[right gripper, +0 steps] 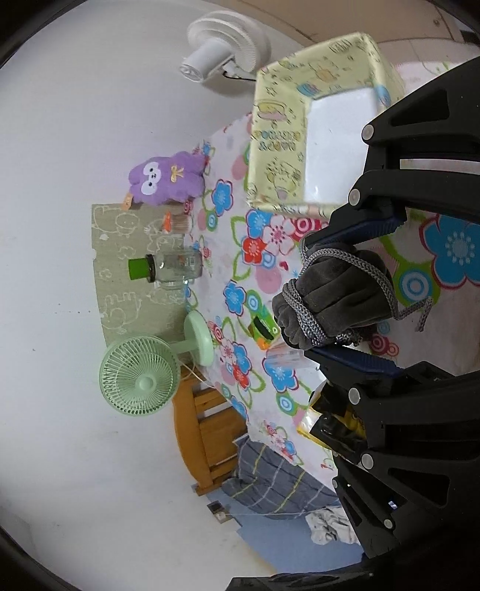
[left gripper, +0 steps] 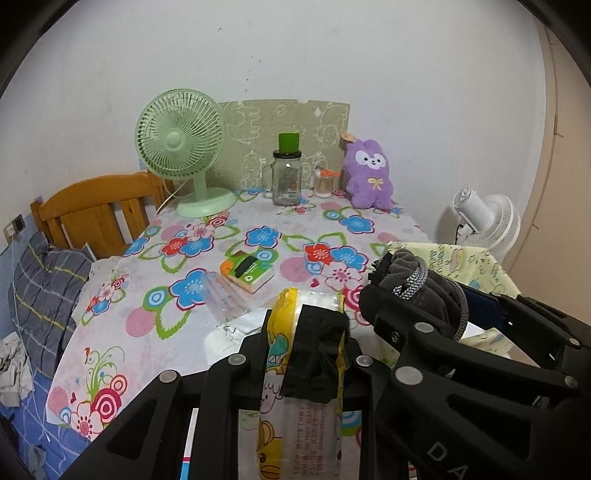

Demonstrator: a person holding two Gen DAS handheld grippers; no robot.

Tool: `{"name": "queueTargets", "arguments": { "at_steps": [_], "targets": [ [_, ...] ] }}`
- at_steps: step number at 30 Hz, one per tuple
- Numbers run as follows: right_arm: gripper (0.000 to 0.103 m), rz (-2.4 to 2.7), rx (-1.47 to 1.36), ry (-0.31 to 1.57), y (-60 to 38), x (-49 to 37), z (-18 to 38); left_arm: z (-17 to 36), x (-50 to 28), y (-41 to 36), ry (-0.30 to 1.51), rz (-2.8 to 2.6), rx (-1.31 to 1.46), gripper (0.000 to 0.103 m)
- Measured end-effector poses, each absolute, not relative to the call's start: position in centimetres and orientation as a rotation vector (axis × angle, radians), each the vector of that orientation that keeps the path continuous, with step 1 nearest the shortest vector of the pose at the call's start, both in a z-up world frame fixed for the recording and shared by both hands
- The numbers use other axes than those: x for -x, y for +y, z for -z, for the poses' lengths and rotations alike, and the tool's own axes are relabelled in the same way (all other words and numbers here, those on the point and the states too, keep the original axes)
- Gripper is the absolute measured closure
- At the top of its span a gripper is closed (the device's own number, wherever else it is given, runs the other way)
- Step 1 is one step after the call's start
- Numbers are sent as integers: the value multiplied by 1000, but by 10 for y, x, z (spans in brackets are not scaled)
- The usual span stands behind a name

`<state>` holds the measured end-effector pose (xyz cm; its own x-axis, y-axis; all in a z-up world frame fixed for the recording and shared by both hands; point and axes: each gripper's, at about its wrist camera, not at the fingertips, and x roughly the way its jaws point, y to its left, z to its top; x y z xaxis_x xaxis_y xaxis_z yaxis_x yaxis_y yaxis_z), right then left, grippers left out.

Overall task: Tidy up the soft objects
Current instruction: 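Carry the pouch with the right tool while the left tool carries the snack bag toward the gift box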

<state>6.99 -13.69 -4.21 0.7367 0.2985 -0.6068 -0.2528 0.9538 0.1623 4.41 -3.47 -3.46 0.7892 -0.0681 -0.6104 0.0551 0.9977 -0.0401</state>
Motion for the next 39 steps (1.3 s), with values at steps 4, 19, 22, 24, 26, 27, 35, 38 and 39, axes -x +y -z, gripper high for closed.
{"name": "queueTargets", "arguments": {
  "at_steps": [4,19,22,24,26,27,35,38,39],
  "targets": [
    [48,-313,-63,676,-142,-71,34,26,-45,-39,655,69,23,81],
    [48,-203,-89,614,-160,-75,-2,-7,-57,-57,597,191,-40,81],
    [48,-139,-97,601,-162,-76,-5,-10,-63,-59,589,241,-60,81],
    [48,-108,-106,593,-163,-74,-7,-12,-67,-61,578,279,-73,81],
    [48,-67,-111,586,-166,-75,-8,-13,-71,-64,577,312,-82,81],
    [48,-50,-118,586,-167,-77,-9,-13,-73,-65,578,321,-87,81],
    [48,30,-147,552,-181,-88,-7,-13,-95,-84,576,416,-122,81],
    [48,62,-147,543,-189,-92,-6,-10,-102,-91,582,451,-115,81],
    [48,70,-148,547,-192,-93,-5,-9,-103,-94,582,459,-113,81]
  ]
}}
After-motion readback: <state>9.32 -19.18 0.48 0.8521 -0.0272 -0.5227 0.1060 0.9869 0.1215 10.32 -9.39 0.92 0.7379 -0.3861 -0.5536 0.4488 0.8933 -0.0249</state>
